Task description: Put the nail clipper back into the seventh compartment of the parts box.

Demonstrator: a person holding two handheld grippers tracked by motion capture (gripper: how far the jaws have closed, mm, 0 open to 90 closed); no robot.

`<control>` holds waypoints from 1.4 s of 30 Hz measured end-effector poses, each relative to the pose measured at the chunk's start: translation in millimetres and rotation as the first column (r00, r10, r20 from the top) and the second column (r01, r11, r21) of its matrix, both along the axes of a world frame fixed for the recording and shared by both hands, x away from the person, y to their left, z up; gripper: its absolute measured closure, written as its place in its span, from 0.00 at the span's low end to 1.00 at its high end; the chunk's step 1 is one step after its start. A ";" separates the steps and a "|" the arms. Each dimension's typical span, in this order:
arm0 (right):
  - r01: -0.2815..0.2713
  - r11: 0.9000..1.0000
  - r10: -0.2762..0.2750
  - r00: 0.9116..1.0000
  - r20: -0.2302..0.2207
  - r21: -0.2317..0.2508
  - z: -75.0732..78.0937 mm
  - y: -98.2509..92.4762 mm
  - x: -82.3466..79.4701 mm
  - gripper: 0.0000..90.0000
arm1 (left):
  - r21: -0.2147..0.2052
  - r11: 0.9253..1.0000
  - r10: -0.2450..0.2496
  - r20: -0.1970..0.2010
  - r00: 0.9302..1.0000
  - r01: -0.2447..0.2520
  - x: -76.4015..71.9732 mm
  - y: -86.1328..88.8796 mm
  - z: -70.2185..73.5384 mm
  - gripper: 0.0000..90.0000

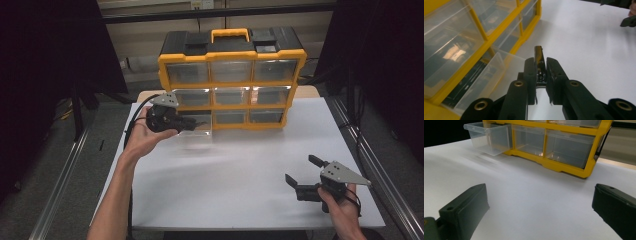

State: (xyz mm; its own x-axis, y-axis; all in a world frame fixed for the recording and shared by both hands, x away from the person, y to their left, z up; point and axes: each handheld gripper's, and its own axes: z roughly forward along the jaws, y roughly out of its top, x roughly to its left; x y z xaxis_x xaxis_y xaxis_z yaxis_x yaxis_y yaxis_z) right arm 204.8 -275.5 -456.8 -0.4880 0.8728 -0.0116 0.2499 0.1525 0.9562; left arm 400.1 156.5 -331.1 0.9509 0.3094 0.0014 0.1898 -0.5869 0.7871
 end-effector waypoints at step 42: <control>-0.004 1.000 0.004 1.000 -0.008 -0.001 -0.6 -0.1 0.5 0.00 | 0.124 0.988 0.096 -0.059 0.994 -0.088 48.4 -4.8 -5.0 0.88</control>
State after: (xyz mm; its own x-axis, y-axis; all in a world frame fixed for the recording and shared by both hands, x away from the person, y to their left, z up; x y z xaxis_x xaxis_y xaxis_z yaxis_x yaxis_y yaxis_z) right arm 205.3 -275.6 -457.4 -0.4913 0.8710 -0.0085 0.2573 0.1544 0.9539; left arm 448.5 151.6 -336.1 0.9177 0.3969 -0.0163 0.2956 -0.6550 0.6954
